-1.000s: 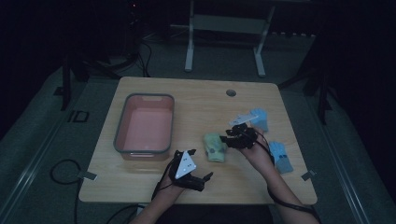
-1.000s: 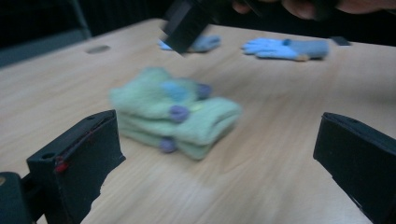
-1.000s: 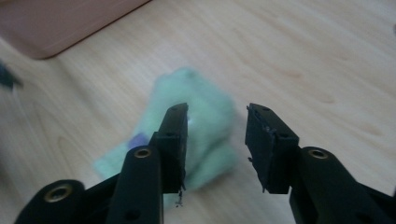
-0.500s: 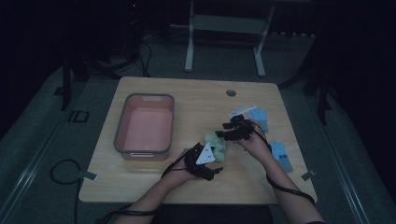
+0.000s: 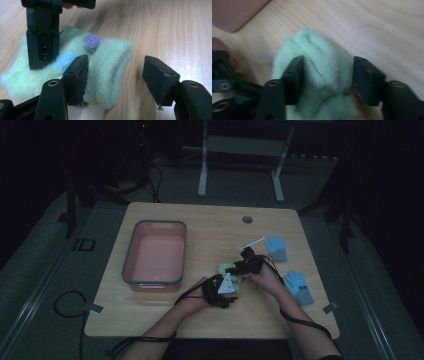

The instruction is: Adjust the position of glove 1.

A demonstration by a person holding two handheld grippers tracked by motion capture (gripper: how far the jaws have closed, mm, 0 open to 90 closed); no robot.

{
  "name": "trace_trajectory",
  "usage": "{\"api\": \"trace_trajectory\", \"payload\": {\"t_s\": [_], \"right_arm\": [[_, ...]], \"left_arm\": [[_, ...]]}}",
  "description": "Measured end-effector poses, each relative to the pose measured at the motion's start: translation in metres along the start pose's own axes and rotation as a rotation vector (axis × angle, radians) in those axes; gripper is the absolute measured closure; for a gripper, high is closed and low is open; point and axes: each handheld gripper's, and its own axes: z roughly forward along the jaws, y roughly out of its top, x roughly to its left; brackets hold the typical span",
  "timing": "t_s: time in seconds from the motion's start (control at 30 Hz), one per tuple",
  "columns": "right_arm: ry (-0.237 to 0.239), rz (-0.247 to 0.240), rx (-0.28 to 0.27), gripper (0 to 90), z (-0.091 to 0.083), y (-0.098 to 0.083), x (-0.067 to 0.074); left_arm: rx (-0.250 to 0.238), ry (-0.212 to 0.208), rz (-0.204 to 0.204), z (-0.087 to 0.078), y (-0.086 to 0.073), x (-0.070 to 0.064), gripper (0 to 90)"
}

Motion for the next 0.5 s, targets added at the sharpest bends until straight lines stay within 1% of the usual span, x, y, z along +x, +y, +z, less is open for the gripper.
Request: {"api": "trace_trajectory", "payload": {"t_s": [0.03, 0.1, 0.13, 0.2, 0.23, 0.27, 0.3, 0.37, 0.4, 0.5], "right_arm": [[0.019, 0.009, -0.001, 47.4, 0.001, -0.001, -0.001], [0.040, 0.009, -0.003, 53.6, 0.001, -0.002, -0.002], [0.041, 0.004, -0.003, 57.1, 0.001, -0.002, -0.002], [0.037, -0.016, -0.003, 62.5, 0.000, -0.002, 0.000], [0.029, -0.029, -0.002, 64.9, -0.001, -0.002, 0.002], [0.022, -0.037, 0.000, 66.5, -0.002, -0.001, 0.004], [0.017, -0.044, 0.001, 67.9, -0.002, -0.001, 0.005], [-0.002, -0.062, -0.006, 70.5, -0.004, 0.000, 0.008], [-0.010, -0.066, -0.008, 71.2, -0.005, 0.001, 0.010], [-0.018, -0.074, -0.014, 72.5, -0.008, 0.003, 0.013]], "left_arm": [[0.002, 0.007, 0.004, 0.001, 0.000, -0.001, 37.5], [-0.001, 0.019, 0.008, 0.002, 0.000, -0.002, 38.1], [-0.001, 0.031, 0.013, 0.002, 0.000, -0.002, 39.9], [0.003, 0.048, 0.028, 0.002, 0.001, -0.003, 44.6], [0.011, 0.066, 0.038, 0.002, 0.001, -0.004, 48.9], [0.015, 0.080, 0.039, 0.001, 0.002, -0.003, 55.4], [0.018, 0.070, 0.031, 0.000, 0.003, 0.000, 61.2], [0.022, 0.062, 0.031, -0.002, 0.005, 0.002, 67.0], [0.031, 0.061, 0.040, -0.003, 0.006, 0.003, 69.3], [0.045, 0.056, 0.043, -0.006, 0.011, 0.005, 72.2]]}}
